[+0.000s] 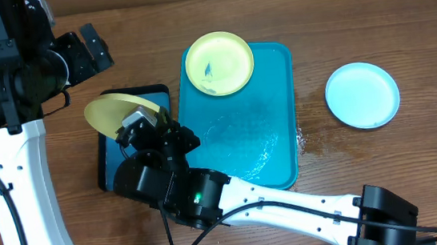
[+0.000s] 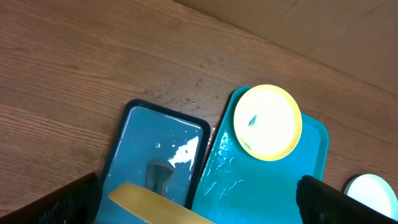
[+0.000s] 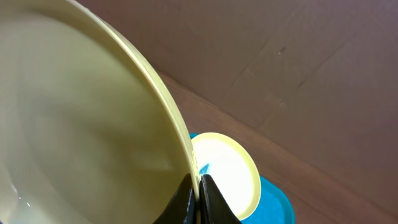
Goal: Clean dirty plates on tray and stack at the side
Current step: 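Lift the cleaned plate with the right gripper and tilt it over the sponge tray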
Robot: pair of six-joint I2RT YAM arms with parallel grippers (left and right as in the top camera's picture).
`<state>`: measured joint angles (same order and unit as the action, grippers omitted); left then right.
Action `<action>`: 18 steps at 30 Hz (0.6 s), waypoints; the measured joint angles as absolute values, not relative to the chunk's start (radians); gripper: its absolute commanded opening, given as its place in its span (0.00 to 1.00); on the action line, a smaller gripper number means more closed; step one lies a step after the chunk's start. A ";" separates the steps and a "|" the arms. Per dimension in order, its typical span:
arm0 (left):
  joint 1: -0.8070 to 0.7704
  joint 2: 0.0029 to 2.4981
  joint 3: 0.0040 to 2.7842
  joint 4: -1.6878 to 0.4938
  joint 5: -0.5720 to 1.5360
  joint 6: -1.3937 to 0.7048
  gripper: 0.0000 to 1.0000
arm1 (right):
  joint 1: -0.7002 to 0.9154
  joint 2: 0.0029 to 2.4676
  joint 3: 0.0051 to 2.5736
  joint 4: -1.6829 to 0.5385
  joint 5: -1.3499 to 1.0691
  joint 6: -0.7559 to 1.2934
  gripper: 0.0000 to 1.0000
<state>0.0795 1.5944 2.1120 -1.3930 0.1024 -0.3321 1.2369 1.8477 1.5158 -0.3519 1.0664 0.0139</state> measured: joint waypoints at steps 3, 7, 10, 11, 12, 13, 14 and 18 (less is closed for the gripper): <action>0.080 1.594 2.112 -1.393 0.102 -0.332 1.00 | 1.237 1.848 1.516 -0.352 1.066 0.014 0.04; 0.080 1.594 2.112 -1.393 0.102 -0.332 1.00 | 1.237 1.848 1.516 -0.352 1.067 0.015 0.04; 0.080 1.594 2.112 -1.392 0.102 -0.332 1.00 | 1.237 1.848 1.516 -0.351 1.067 0.015 0.04; 0.080 1.594 2.112 -1.392 0.102 -0.332 1.00 | 1.237 1.848 1.515 -0.351 1.066 0.014 0.04; 0.080 1.594 2.112 -1.393 0.102 -0.332 1.00 | 1.237 1.848 1.516 -0.352 1.067 0.015 0.04; 0.080 1.594 2.112 -1.392 0.102 -0.332 1.00 | 1.237 1.848 1.516 -0.352 1.067 0.015 0.04; 0.080 1.594 2.112 -1.392 0.102 -0.332 1.00 | 1.237 1.848 1.515 -0.351 1.067 0.014 0.04; 0.080 1.594 2.112 -1.392 0.102 -0.332 1.00 | 1.237 1.848 1.515 -0.353 1.067 0.023 0.04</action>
<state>0.0795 1.5944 2.1120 -1.3922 0.1024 -0.3321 1.2366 1.8477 1.5154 -0.3527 1.0668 0.0227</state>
